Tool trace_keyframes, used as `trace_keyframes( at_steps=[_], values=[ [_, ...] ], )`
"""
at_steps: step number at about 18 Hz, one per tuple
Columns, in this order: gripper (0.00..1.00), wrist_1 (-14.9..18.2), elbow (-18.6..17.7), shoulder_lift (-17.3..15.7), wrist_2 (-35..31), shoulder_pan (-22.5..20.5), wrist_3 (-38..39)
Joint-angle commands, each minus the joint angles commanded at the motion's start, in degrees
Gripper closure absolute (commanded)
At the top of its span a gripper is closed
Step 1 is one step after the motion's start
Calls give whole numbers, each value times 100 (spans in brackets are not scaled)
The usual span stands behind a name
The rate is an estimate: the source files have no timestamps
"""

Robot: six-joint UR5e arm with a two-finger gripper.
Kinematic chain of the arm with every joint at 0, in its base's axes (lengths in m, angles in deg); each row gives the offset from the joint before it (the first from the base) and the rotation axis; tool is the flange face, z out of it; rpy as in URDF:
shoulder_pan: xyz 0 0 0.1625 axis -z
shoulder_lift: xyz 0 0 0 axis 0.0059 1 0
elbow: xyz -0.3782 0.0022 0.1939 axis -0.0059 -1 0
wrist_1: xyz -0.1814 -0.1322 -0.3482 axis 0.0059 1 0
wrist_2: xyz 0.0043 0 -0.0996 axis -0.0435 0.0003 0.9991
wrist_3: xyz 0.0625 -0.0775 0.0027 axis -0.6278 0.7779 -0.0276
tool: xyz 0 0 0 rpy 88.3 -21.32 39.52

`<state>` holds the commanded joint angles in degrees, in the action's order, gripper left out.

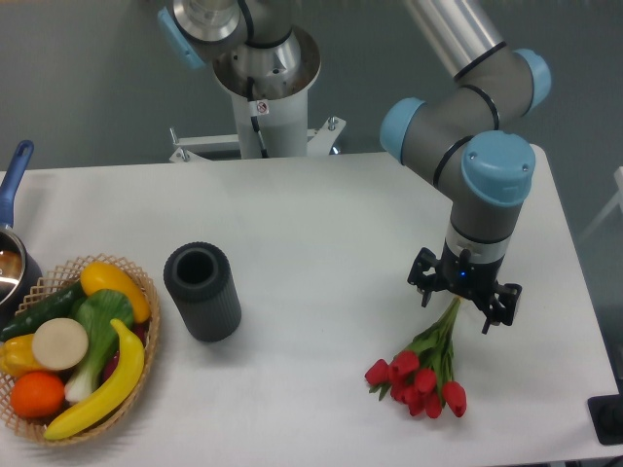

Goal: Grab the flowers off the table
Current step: 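Lower the open gripper toward the green stems of the red tulips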

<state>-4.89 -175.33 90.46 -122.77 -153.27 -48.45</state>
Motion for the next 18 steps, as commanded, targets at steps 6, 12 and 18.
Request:
trace_keyframes(
  at_steps=[6, 12, 18],
  values=[
    [0, -166, -175, -18, 61, -9, 44],
    [0, -1090, -800, 8, 79, -9, 150],
    [0, -941, -765, 202, -184, 70, 150]
  ],
)
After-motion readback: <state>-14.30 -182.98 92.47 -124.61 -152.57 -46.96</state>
